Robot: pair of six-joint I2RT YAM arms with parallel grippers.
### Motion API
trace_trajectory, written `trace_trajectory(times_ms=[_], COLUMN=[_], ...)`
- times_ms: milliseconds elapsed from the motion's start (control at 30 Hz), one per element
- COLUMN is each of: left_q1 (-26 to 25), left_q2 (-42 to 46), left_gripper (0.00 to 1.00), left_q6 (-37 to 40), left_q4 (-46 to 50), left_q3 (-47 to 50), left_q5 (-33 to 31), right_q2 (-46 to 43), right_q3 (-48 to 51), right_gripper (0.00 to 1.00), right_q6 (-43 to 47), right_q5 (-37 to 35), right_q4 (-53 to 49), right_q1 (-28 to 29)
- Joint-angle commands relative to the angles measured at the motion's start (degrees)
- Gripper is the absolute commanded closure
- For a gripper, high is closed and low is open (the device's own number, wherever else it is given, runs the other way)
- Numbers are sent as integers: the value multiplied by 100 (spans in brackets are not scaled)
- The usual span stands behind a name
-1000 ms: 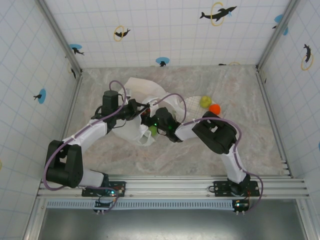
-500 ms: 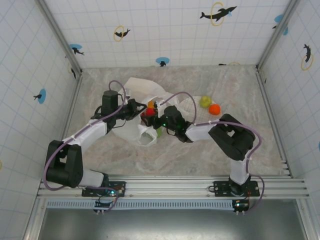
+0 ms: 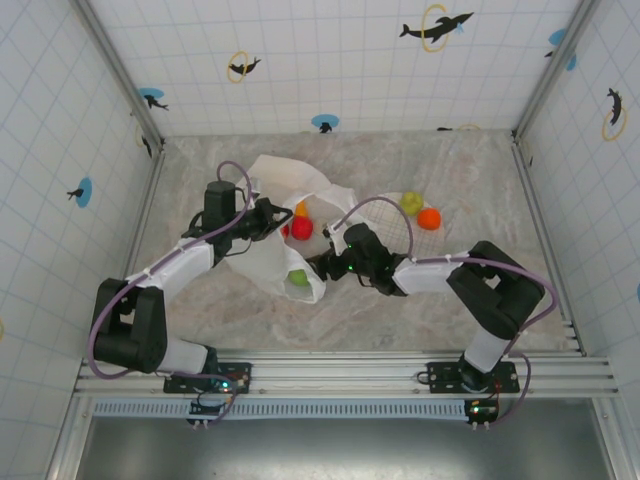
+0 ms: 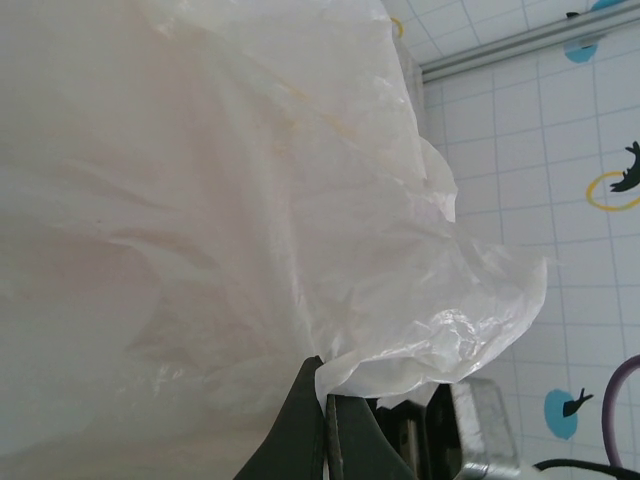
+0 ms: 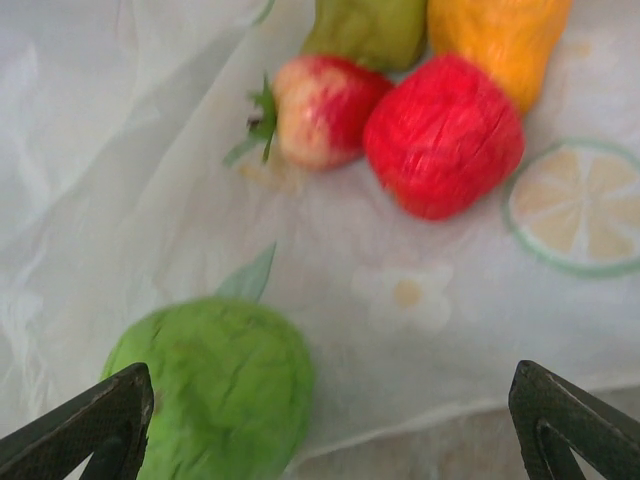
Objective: Place the fruits into the plastic bag
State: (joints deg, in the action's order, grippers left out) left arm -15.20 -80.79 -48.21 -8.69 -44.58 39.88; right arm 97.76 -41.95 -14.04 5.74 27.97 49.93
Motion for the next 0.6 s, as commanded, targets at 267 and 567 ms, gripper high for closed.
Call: trace_trajectory(times_ms=[267,567], left_q1=[52,52], left_q2=[-59,-94], left_gripper=[100,100], left_q6=[18,9], left_q4=[-106,-107], left_q3=[91,72], left_q5=[31,75], right_q2=[-852,-370], right_q3=[409,385], right_gripper=[10,40], right_q6=[112,130], right_q5=[-181,311], right_q4=[-537,-301], right_q1=[101,200])
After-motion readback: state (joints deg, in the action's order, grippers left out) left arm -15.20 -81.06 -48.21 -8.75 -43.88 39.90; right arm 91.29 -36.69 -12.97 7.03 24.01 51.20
